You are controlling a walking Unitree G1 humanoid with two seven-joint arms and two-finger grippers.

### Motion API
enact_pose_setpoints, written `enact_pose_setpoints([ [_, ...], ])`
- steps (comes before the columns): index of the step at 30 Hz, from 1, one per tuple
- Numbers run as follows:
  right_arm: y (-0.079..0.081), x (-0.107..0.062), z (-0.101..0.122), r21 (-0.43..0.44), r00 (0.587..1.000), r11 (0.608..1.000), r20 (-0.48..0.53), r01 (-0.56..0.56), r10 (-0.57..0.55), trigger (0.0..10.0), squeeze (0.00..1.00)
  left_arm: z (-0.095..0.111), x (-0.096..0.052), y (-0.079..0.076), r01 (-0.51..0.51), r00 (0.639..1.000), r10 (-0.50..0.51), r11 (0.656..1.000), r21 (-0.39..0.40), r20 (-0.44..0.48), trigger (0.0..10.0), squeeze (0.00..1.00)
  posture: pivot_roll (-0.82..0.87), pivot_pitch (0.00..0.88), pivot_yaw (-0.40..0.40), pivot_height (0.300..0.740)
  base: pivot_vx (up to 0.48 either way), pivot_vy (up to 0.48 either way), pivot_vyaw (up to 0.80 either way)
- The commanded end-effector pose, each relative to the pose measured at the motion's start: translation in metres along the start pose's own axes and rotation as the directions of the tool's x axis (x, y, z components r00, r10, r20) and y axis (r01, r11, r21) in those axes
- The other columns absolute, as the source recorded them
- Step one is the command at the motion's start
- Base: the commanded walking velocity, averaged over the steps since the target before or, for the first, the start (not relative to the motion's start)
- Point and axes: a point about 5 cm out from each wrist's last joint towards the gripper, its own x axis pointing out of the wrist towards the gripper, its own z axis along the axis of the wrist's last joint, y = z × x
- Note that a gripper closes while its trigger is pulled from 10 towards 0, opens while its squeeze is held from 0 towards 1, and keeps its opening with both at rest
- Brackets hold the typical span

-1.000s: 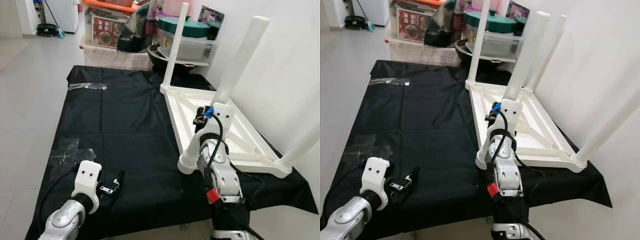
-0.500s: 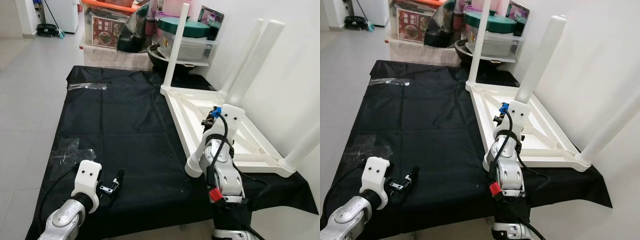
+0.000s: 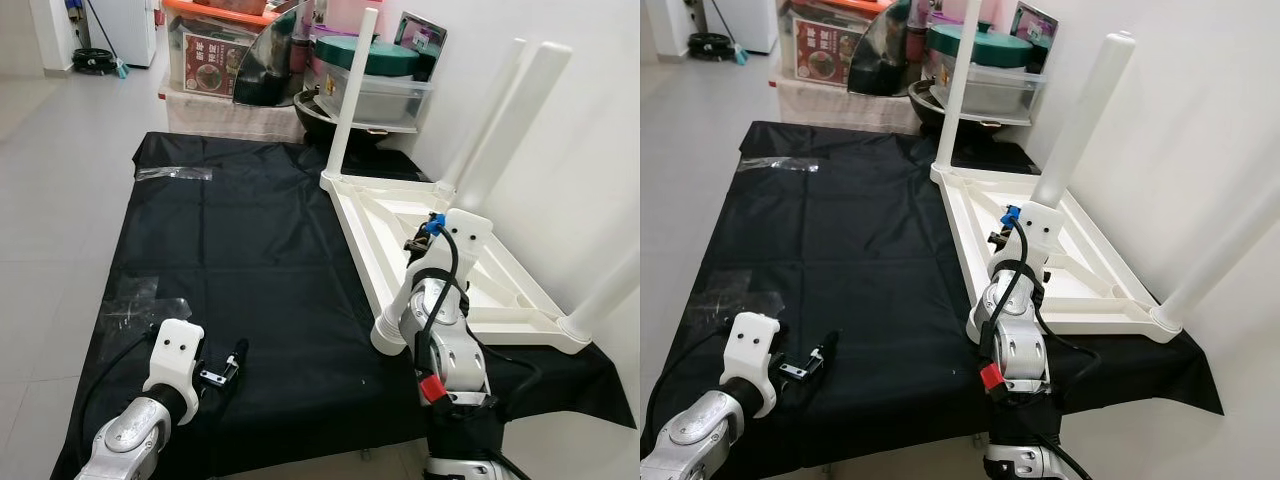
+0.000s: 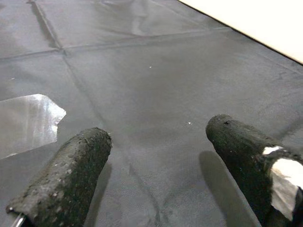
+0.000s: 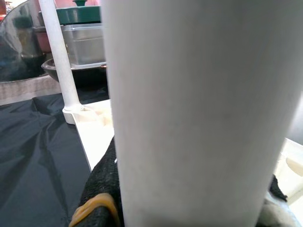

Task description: Building children table

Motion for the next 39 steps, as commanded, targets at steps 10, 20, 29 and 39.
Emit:
enact_pose_setpoints([
  [10, -0.004, 0.005, 0.0, 0.002, 1.0, 1.0, -0.021, 0.011, -0.011, 10.0, 0.0, -0.004, 0.003, -0.004, 0.026, 0.999, -0.026, 1.0, 0.004, -0.023, 10.0, 0.0, 0.08, 0.0, -0.148, 0.74, 0.0, 0.0, 0.0],
  [20, -0.005, 0.004, 0.001, 0.013, 1.0, 1.0, -0.014, 0.013, -0.013, 10.0, 0.0, -0.005, 0.004, -0.005, 0.032, 0.999, -0.032, 0.999, 0.006, -0.025, 10.0, 0.0, 0.08, 0.0, -0.146, 0.74, 0.0, 0.0, 0.0],
  [29, -0.004, 0.003, 0.003, 0.034, 1.0, 0.999, -0.007, 0.009, -0.009, 10.0, 0.0, -0.005, 0.003, -0.005, 0.034, 0.999, -0.034, 0.999, 0.007, -0.024, 10.0, 0.0, 0.08, 0.0, -0.146, 0.74, 0.0, 0.0, 0.0],
  [39, -0.004, 0.003, 0.014, 0.056, 0.999, 0.998, 0.042, 0.013, -0.015, 10.0, 1.0, -0.005, 0.004, -0.005, 0.039, 0.999, -0.039, 0.999, 0.007, -0.025, 10.0, 0.0, 0.07, 0.0, -0.142, 0.74, 0.0, 0.0, 0.0],
])
